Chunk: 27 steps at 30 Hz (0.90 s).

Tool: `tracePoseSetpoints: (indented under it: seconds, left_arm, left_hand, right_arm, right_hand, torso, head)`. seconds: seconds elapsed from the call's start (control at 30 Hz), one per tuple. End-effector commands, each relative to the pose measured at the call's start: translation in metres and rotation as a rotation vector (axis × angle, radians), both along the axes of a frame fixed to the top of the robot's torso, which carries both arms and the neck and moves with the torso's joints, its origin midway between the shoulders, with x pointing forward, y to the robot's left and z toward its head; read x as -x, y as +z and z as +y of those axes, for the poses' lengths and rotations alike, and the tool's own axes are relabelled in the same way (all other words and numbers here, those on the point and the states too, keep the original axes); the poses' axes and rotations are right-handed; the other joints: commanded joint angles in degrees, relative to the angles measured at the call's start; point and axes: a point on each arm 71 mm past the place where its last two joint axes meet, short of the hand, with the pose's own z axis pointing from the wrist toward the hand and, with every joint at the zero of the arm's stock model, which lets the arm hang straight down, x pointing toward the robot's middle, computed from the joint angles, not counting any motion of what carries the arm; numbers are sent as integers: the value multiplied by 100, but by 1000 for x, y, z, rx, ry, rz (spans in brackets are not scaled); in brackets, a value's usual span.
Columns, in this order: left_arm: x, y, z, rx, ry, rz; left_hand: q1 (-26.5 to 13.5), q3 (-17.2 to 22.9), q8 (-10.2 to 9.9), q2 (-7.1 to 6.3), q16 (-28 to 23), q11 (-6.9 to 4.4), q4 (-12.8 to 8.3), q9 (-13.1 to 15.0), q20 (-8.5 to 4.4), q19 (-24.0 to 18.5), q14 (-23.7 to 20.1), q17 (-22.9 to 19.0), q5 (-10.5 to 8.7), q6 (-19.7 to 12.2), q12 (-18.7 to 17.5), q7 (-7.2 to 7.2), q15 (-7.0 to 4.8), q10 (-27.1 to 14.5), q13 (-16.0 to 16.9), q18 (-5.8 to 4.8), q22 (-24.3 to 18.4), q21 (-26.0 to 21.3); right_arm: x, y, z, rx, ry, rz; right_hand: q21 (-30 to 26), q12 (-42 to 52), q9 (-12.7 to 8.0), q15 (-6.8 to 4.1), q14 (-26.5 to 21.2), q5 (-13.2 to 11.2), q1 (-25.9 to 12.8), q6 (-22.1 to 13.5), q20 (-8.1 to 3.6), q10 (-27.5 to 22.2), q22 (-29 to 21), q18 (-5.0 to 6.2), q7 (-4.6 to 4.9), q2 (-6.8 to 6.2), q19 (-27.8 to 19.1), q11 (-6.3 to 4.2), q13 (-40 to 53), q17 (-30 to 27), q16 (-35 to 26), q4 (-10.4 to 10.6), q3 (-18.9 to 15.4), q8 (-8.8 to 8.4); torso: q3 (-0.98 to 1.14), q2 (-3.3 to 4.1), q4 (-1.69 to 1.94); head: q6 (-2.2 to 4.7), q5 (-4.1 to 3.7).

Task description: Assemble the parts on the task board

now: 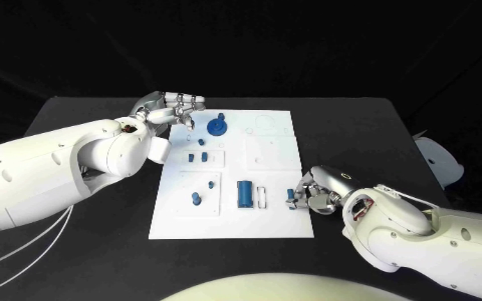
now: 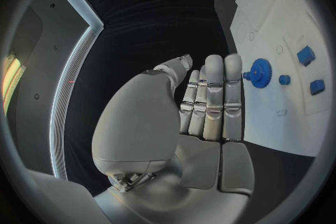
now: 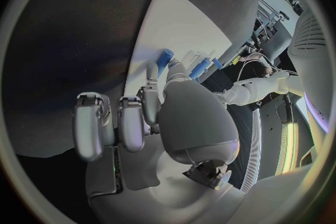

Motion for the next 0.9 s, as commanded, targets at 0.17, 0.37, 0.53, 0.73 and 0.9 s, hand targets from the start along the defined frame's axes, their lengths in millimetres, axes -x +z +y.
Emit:
tracePoseSetpoints:
  seconds: [0.17,0.37,0.53,0.73,0.9]
  left_arm:
    - [1,1,-2,12,-18,1]
    - [1,1,-2,12,-20,2]
    - [2,1,-1,12,-20,2]
    - [2,1,-1,12,-20,2]
    - [2,1,-1,12,-20,2]
  left_hand:
    - [5,-38,23,62,24,19,-1,-7,-1,38,-44,-5,-12,-27,25,5,-1,-39,-3,81,-4,-17]
    - [5,-38,23,62,24,19,-1,-7,-1,38,-44,-5,-12,-27,25,5,-1,-39,-3,81,-4,-17]
    - [5,-38,23,62,24,19,-1,-7,-1,38,-44,-5,-12,-27,25,5,-1,-39,-3,81,-4,-17]
    - [5,-38,23,62,24,19,-1,-7,-1,38,-44,-5,-12,-27,25,5,-1,-39,-3,81,-4,-17]
    - [5,-38,23,62,24,19,-1,-7,-1,38,-44,-5,-12,-27,25,5,-1,-39,-3,81,-4,-17]
  right_arm:
    - [2,-11,3,135,54,4]
    - [0,-11,10,174,93,-32]
    - [-1,-12,13,193,108,-43]
    - [-2,-12,15,203,116,-48]
    - [0,-10,15,171,96,-42]
  right_hand:
    - [-37,-13,88,-37,388,-171,334,-74,-38,-13,1290,-5,49,-163,282,-57,-886,399,-10,-121,-55,27]
    - [-87,-36,184,-29,385,-375,571,-126,-30,-36,1277,4,55,-256,261,-43,-891,388,-20,-227,-33,69]
    - [-132,-61,221,-24,381,-316,676,-173,-27,-59,1265,13,64,-222,243,-37,-902,373,-30,-257,21,74]
    - [-143,-94,280,-25,381,521,800,-234,-34,-96,1263,16,70,-174,239,-44,-908,376,-35,-212,116,79]
    - [-81,-84,306,-66,392,901,1064,-263,-57,-83,1281,3,10,79,266,-94,-892,421,-15,-130,476,73]
  torso:
    - [-2,-1,0]
    - [-3,-4,-3]
    - [2,-1,-2]
    - [-2,0,-7]
    - [6,0,-6]
  head:
    - [4,21]
    - [17,35]
    - [27,38]
    - [30,34]
    - [33,42]
